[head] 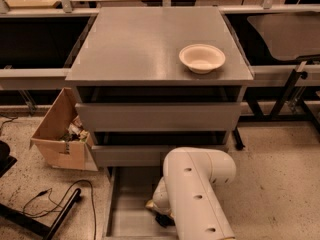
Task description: Pick rxbar blueberry from bottom drawer and place on counter
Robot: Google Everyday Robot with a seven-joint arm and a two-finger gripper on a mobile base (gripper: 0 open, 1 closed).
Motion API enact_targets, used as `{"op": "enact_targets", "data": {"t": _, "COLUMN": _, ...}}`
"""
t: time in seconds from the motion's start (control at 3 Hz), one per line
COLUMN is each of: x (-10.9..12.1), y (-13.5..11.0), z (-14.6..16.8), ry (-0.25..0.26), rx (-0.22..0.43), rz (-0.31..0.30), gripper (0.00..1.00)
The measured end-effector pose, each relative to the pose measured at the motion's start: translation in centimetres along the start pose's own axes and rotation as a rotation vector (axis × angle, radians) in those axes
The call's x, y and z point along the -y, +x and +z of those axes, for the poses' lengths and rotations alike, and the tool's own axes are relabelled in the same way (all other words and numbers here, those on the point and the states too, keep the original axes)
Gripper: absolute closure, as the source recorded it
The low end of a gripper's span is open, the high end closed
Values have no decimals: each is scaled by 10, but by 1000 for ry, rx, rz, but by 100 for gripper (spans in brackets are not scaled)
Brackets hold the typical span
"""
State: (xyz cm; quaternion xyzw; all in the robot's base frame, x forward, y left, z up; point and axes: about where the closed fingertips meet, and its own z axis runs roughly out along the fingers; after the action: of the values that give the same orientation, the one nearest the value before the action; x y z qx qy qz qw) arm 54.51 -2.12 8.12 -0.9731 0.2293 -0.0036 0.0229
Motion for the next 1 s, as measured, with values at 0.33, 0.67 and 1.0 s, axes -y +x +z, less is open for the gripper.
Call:
{"op": "enact_targets", "data": {"t": 0.33, "x": 0, "y": 0, "z": -8, "ry": 0, "rx": 0, "rz": 0, "gripper": 93}}
{"op": "enact_targets", "data": {"t": 0.67, "x": 1, "y": 0, "z": -25, "ry": 0, "rx": 0, "rz": 0, "gripper": 100}}
{"op": "enact_targets", "data": {"t": 1.0, "x": 1, "y": 0, "z": -25, "ry": 0, "rx": 0, "rz": 0, "gripper": 100}}
